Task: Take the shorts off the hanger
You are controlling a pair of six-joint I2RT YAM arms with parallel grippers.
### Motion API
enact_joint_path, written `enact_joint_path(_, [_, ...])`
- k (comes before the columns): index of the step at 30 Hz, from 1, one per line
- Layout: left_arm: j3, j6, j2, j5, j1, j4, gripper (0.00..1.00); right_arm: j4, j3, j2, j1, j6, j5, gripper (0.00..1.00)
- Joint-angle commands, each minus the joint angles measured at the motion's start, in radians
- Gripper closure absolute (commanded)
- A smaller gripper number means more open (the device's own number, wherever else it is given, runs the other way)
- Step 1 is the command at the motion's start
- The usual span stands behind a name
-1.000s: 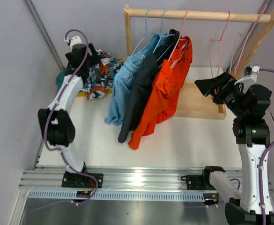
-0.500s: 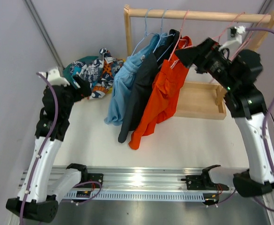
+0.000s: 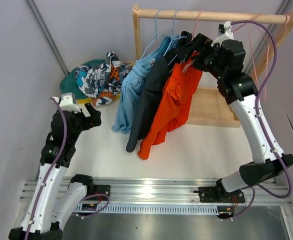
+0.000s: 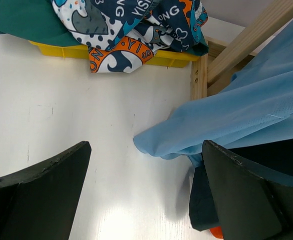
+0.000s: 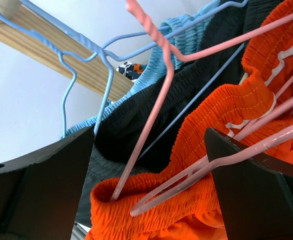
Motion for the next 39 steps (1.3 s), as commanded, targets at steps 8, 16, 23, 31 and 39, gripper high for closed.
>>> enact_joint_path(8, [-0.008,0.034,0.025,0.051,-0.005,0.040,0.01,-0.127,-0.047,-0.229,0.008,-0.060,0.150,0.01])
enact_joint_path(16, [-0.008,0.032,0.027,0.066,-0.005,0.040,0.01,-0.354,-0.190,-0.492,0.006,-0.077,0.331,0.01])
enact_joint_path(23, [-0.009,0.031,0.021,0.065,-0.009,0.037,0.01,-0.601,-0.145,-0.582,0.006,-0.128,0.591,0.01])
enact_joint_path(31, [-0.011,0.034,0.013,0.053,-0.019,0.031,0.01,-0.586,0.094,-0.463,0.006,-0.172,0.523,0.01])
enact_joint_path(39, [-0.008,0.034,0.013,0.043,-0.023,0.030,0.01,-0.416,0.397,-0.212,0.008,-0.123,0.248,0.01])
